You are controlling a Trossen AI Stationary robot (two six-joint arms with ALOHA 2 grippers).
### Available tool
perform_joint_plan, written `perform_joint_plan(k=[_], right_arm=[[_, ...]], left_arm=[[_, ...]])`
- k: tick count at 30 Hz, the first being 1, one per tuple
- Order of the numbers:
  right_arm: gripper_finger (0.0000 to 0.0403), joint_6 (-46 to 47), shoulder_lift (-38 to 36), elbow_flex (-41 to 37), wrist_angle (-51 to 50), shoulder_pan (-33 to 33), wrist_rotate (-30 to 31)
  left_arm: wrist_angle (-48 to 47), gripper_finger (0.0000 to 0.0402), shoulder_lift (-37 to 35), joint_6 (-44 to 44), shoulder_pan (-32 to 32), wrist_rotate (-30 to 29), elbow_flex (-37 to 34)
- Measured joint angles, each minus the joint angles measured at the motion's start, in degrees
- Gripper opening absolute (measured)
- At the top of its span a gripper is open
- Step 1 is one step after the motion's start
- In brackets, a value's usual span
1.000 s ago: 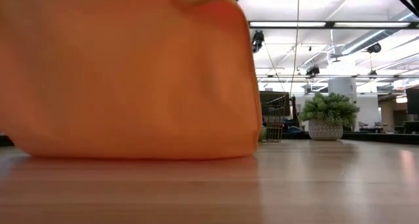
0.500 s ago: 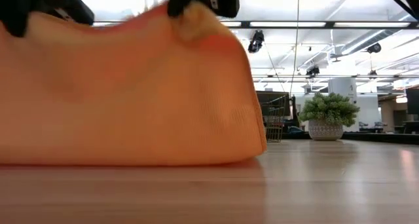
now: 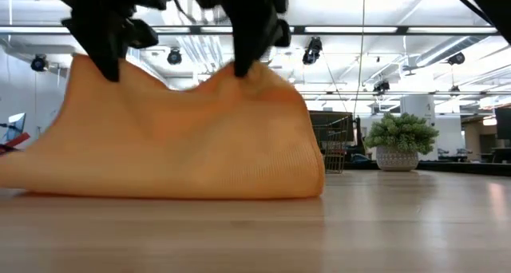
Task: Fold microfiber towels
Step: Fold the orange microfiber cloth
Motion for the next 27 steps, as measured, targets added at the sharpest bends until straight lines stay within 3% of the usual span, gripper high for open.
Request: perform_joint_plan(k=[10, 18, 27], right_arm=[[0.0009, -4.72, 0.06, -6.70, -0.76, -4.50, -0.52], [0.0012, -5.85, 0.09, -7.37, -0.32, -6.90, -0.89], [0.0102, -6.48, 0.09, -7.37, -0.25, -7.70, -1.62]], left_arm=[[4.15, 0.0000, 0.02, 6.77, 7.52, 0.12, -6.16], [8.03, 0.0000, 0.02, 9.87, 10.43, -0.61, -8.00], [7.83, 0.0006, 0.02, 11.17, 10.50, -0.70, -7.78]])
